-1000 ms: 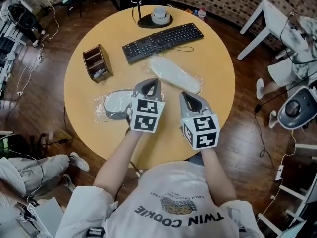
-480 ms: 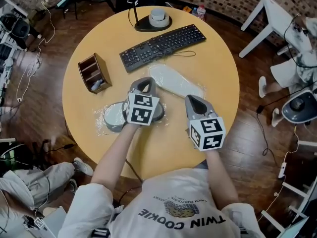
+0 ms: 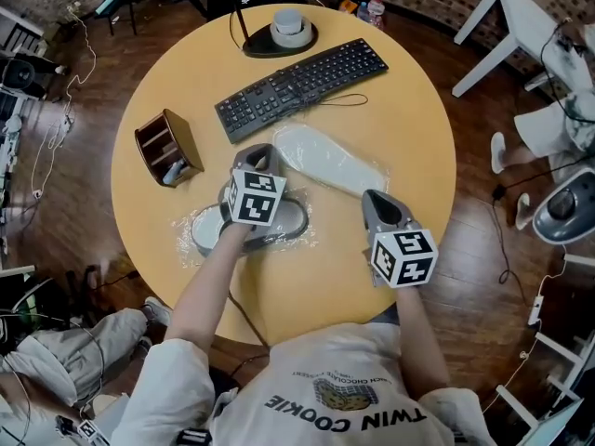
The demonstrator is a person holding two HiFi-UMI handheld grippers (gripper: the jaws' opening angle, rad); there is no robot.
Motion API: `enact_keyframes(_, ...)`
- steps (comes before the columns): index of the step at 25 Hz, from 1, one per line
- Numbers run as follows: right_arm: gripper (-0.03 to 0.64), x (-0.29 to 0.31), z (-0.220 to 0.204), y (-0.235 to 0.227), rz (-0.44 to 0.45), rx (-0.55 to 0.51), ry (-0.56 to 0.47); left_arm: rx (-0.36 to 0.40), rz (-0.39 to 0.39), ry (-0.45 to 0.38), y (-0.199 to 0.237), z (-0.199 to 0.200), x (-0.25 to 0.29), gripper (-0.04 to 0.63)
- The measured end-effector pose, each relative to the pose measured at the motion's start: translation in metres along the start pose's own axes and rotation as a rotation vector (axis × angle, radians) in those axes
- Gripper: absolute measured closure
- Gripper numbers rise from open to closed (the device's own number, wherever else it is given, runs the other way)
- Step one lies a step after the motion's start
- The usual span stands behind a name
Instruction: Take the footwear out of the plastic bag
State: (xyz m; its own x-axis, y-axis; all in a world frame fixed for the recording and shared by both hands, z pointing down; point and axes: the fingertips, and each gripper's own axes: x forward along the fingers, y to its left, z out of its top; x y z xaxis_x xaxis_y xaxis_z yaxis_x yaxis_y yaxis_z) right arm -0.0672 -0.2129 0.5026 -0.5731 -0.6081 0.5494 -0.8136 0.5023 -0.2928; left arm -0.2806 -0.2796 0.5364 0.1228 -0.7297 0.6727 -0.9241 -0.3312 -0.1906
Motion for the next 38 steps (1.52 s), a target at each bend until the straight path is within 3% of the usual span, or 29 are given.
enact_keyframes(5,0.605,-0.002,-0.015,-0.027,-0.021,0.092,0.011,0.065,0.006,0.038,0.007,-0.01,0.015,0.589)
enact_keyframes(12,0.592,-0.007,-0.033,-0.049,0.006,0.291,0.01,0.072,0.015,0.092,0.008,-0.022,0.027,0.589)
enact_keyframes(25,0.584,0.003,-0.048,-0.064,0.07,0.399,0.062,0.08,0.031,0.181,0.011,-0.033,0.038,0.591)
enact_keyframes(30,0.567,0.012,-0.046,-0.063,0.109,0.357,0.114,0.084,0.029,0.178,0.01,-0.032,0.039,0.592)
enact_keyframes(38,0.48,0.023,-0.045,-0.065,0.144,0.266,0.222,0.082,0.018,0.177,0.008,-0.032,0.037,0.597)
